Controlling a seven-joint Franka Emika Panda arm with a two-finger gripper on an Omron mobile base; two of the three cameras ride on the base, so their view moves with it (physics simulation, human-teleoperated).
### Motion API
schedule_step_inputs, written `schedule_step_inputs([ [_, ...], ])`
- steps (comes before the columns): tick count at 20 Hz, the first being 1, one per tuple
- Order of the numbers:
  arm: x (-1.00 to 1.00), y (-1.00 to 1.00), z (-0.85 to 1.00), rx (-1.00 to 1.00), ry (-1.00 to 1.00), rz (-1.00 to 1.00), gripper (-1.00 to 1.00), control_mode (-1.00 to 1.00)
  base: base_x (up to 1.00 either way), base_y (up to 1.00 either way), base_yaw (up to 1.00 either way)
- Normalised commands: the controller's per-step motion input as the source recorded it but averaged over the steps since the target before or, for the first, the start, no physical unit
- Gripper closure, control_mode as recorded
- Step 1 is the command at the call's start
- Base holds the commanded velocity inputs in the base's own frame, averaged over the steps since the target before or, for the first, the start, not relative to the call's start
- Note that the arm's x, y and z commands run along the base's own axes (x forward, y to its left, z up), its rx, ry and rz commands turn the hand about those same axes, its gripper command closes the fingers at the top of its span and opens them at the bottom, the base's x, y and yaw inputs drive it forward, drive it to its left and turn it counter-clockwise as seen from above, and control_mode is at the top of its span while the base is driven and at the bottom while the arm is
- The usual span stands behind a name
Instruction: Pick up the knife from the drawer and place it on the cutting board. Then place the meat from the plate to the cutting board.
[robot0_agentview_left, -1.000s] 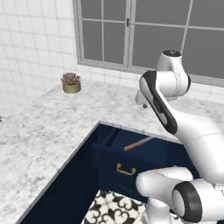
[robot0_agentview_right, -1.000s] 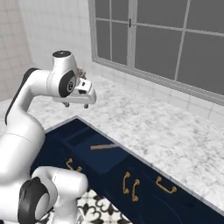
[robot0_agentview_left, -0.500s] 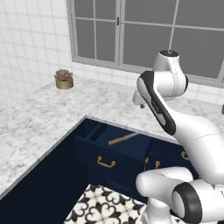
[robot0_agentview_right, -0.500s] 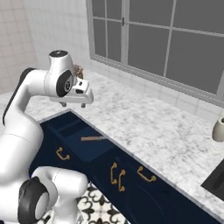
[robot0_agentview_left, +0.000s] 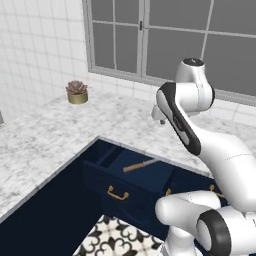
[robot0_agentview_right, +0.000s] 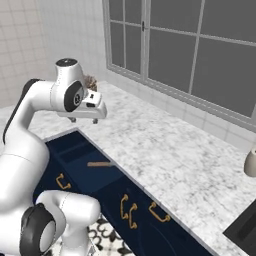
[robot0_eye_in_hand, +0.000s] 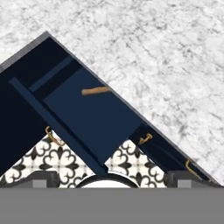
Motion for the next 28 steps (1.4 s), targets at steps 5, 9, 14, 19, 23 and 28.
schedule_step_inputs([
  [5,-0.04,0.06,-0.21,0.0,0.01,-0.01,-1.0,-1.0,0.0,0.0,0.0],
  [9,-0.03,0.74,-0.94,0.08,-0.05,-0.19,-1.0,-1.0,0.0,0.0,0.0],
  [14,0.0,0.97,-1.0,0.15,-0.02,-0.29,-1.0,-1.0,0.0,0.0,0.0],
  [19,0.13,0.25,-0.68,0.12,0.05,-0.19,-1.0,-1.0,0.0,0.0,0.0],
  [23,0.25,0.0,-0.71,0.0,0.0,-0.09,-1.0,-1.0,0.0,0.0,0.0],
  [28,0.24,0.0,-0.59,0.0,0.0,-0.16,-1.0,-1.0,0.0,0.0,0.0],
])
